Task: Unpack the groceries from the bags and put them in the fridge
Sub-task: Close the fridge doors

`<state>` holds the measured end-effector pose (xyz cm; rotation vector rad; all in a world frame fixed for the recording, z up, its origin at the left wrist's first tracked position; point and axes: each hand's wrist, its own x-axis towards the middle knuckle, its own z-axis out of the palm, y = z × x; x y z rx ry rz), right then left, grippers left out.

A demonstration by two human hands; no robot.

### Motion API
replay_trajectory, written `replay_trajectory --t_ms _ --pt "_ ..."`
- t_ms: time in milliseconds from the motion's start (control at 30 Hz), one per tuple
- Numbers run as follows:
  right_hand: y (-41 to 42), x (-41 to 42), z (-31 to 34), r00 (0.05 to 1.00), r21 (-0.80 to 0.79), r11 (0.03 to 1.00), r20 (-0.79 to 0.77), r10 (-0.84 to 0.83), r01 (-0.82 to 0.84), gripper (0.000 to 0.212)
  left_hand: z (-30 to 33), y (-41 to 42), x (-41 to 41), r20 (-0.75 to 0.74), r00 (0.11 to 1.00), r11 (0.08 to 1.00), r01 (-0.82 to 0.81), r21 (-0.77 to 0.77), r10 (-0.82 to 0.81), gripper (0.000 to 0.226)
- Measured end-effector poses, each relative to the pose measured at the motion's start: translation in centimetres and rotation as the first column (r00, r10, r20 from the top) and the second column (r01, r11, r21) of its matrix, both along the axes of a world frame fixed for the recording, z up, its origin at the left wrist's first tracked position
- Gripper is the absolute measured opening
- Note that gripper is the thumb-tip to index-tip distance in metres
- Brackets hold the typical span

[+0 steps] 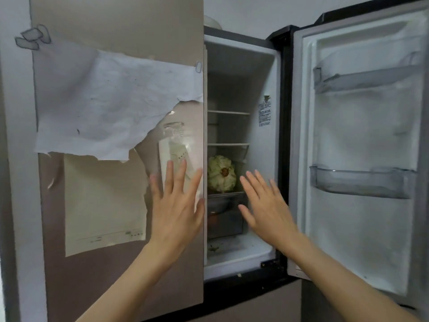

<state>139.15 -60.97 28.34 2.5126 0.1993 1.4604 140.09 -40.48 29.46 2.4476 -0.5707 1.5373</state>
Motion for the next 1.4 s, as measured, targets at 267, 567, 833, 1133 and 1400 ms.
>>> replay_trajectory --t_ms 267,567,833,1133,1400 --pt "-13.6 -8.9 3.4 0.982 0.064 0.982 0.045 -0.182 0.179 0.06 1.5 -14.2 -4.2 -0.126 0.942 0.944 0.322 0.072 -0.311 0.062" --pt "-22.4 -12.6 3.2 0.993 0.254 0.961 -0.055 -0.1 0.111 0.041 3.0 -27.1 -7.3 -0.322 0.846 0.828 0.508 0.237 -0.426 0.068" --pt "-21.5 -13.8 4.0 0.994 0.243 0.97 -0.109 0.022 0.005 0.041 2.5 -27.1 -7.0 -0.17 0.865 0.861 0.495 0.12 -0.473 0.059" --pt "-21.1 -15.5 4.1 0.99 0.117 0.993 0.132 -0.044 0.028 0.053 2.9 -18.8 -6.4 -0.236 0.826 0.858 0.502 -0.105 -0.512 0.082" --pt "-16.3 -13.6 2.7 0.994 0.027 0.997 0.082 0.067 -0.069 0.062 2.2 -12.3 -3.3 -0.354 0.82 0.887 0.361 -0.287 -0.449 0.074"
